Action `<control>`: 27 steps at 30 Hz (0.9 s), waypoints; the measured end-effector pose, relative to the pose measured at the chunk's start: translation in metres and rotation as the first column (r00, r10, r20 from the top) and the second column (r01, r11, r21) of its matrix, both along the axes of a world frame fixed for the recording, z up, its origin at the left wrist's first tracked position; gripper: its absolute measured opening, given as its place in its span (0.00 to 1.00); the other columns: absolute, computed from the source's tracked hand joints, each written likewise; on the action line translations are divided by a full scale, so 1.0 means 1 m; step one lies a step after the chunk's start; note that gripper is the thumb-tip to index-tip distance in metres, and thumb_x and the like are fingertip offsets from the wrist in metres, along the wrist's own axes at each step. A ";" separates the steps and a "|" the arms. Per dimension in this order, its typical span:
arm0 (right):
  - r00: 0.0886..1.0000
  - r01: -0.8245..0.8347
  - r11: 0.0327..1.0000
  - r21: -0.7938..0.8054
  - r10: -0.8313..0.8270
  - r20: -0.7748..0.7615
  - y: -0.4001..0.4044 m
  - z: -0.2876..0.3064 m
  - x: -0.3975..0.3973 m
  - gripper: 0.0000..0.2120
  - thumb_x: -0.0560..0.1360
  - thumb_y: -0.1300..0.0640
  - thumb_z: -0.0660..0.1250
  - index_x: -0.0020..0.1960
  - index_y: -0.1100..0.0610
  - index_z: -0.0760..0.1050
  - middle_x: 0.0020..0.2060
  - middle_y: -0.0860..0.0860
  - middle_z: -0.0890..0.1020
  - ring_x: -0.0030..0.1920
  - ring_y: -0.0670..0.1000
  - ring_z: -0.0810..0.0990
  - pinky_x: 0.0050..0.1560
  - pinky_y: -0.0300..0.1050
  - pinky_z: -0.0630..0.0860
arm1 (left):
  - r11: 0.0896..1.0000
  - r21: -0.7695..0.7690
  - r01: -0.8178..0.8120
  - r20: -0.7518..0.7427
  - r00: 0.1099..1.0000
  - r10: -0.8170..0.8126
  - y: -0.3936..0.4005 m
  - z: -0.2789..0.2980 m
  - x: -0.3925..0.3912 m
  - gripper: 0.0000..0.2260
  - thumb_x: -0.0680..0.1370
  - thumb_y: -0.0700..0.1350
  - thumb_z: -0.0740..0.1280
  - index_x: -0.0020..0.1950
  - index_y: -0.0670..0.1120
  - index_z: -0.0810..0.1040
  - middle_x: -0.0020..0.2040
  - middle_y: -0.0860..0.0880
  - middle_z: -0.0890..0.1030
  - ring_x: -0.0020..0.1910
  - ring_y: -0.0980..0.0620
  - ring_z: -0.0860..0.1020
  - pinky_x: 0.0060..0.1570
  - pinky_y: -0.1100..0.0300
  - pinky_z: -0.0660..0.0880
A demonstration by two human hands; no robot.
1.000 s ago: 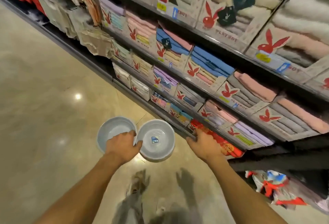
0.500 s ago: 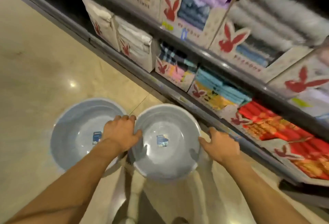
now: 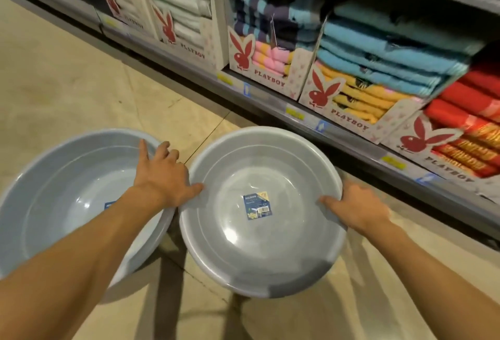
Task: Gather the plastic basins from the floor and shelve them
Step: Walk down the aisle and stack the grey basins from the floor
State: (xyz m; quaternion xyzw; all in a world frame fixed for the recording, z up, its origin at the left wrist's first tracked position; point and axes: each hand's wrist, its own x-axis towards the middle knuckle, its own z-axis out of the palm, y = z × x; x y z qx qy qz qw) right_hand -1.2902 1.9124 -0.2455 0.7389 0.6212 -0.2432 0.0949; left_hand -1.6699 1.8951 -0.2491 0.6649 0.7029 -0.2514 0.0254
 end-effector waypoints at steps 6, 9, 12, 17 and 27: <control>0.977 0.104 0.992 0.066 -0.089 -0.196 -0.008 -0.009 -0.004 0.14 0.77 0.45 0.69 0.59 0.50 0.74 0.40 0.46 0.79 0.36 0.47 0.79 0.30 0.40 0.73 | 0.995 -0.045 -0.093 0.103 0.990 0.097 -0.014 0.001 0.004 0.34 0.74 0.72 0.45 0.57 0.56 0.84 0.70 0.53 0.76 0.81 0.44 0.47 0.70 0.29 0.32; 0.952 0.115 0.991 0.075 -0.088 -0.294 -0.005 -0.007 -0.005 0.12 0.78 0.51 0.69 0.59 0.53 0.74 0.43 0.49 0.80 0.36 0.46 0.78 0.28 0.37 0.71 | 0.996 -0.037 -0.084 0.137 0.987 0.088 -0.017 0.004 0.003 0.33 0.75 0.71 0.45 0.55 0.56 0.84 0.71 0.55 0.75 0.81 0.44 0.45 0.69 0.30 0.29; 0.947 0.074 0.992 0.103 -0.037 -0.320 0.002 0.005 -0.004 0.09 0.78 0.53 0.69 0.56 0.52 0.73 0.44 0.51 0.82 0.38 0.47 0.79 0.30 0.39 0.71 | 0.995 0.001 -0.097 0.174 0.980 0.095 -0.016 0.014 -0.004 0.32 0.75 0.71 0.46 0.56 0.57 0.85 0.76 0.55 0.70 0.81 0.45 0.42 0.70 0.31 0.29; 0.942 0.014 0.988 0.155 0.039 -0.335 0.026 0.052 -0.018 0.09 0.75 0.52 0.70 0.53 0.52 0.74 0.42 0.48 0.81 0.37 0.45 0.79 0.26 0.35 0.70 | 0.978 0.109 -0.179 0.276 0.950 0.143 -0.008 0.059 -0.029 0.27 0.76 0.70 0.51 0.46 0.56 0.84 0.78 0.53 0.68 0.81 0.45 0.43 0.71 0.32 0.31; 0.859 -0.339 0.904 0.262 0.411 -0.306 0.080 0.129 -0.202 0.10 0.74 0.51 0.69 0.53 0.53 0.75 0.43 0.52 0.81 0.39 0.50 0.79 0.31 0.43 0.75 | 0.838 0.223 -0.499 0.366 0.839 0.402 -0.089 0.138 -0.173 0.30 0.68 0.69 0.52 0.39 0.49 0.86 0.47 0.52 0.82 0.72 0.44 0.67 0.71 0.36 0.56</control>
